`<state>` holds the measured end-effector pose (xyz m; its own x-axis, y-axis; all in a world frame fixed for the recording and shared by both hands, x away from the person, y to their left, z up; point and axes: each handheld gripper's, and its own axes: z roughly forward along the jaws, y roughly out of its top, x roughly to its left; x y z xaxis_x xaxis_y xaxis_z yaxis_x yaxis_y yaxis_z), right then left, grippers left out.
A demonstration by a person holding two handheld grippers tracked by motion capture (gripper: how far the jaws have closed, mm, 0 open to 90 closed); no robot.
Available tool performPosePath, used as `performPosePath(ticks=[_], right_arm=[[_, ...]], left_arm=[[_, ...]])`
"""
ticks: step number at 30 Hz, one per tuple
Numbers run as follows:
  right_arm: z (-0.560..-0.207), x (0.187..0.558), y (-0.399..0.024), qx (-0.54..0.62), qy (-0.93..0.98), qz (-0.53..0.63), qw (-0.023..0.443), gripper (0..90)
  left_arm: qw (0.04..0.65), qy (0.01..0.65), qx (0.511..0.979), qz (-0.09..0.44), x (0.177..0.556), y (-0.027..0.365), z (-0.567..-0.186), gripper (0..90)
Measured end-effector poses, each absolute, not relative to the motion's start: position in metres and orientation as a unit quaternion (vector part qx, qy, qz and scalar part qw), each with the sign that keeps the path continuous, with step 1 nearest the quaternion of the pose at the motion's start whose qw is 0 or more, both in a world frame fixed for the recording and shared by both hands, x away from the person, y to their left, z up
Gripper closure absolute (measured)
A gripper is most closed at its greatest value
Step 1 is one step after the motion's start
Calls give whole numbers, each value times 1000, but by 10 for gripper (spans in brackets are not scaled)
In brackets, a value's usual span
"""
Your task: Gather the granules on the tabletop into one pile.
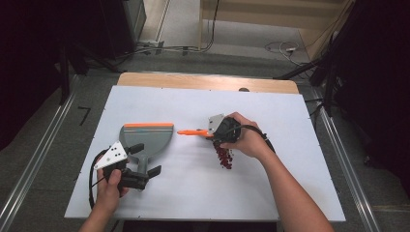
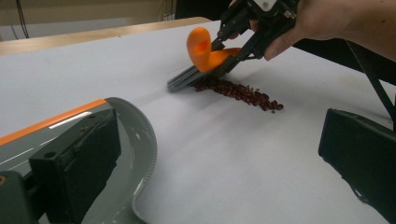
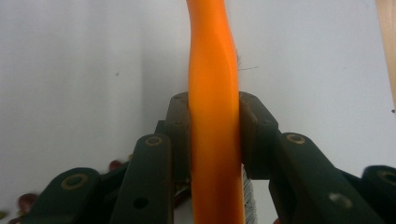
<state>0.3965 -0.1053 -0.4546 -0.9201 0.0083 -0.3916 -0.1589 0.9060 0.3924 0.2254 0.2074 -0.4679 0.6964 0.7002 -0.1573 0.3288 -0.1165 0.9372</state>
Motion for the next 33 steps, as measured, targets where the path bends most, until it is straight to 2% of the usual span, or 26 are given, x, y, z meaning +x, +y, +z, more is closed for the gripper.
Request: performPosePath(ticks=[24, 33], right_arm=[[-451, 360, -122, -35, 960, 218, 171, 672], [-438, 360, -125, -22, 950, 239, 201, 680]], left_arm=[[564, 354, 728, 166, 225, 207, -467, 0], [564, 353, 728, 166, 225, 206, -467, 0]])
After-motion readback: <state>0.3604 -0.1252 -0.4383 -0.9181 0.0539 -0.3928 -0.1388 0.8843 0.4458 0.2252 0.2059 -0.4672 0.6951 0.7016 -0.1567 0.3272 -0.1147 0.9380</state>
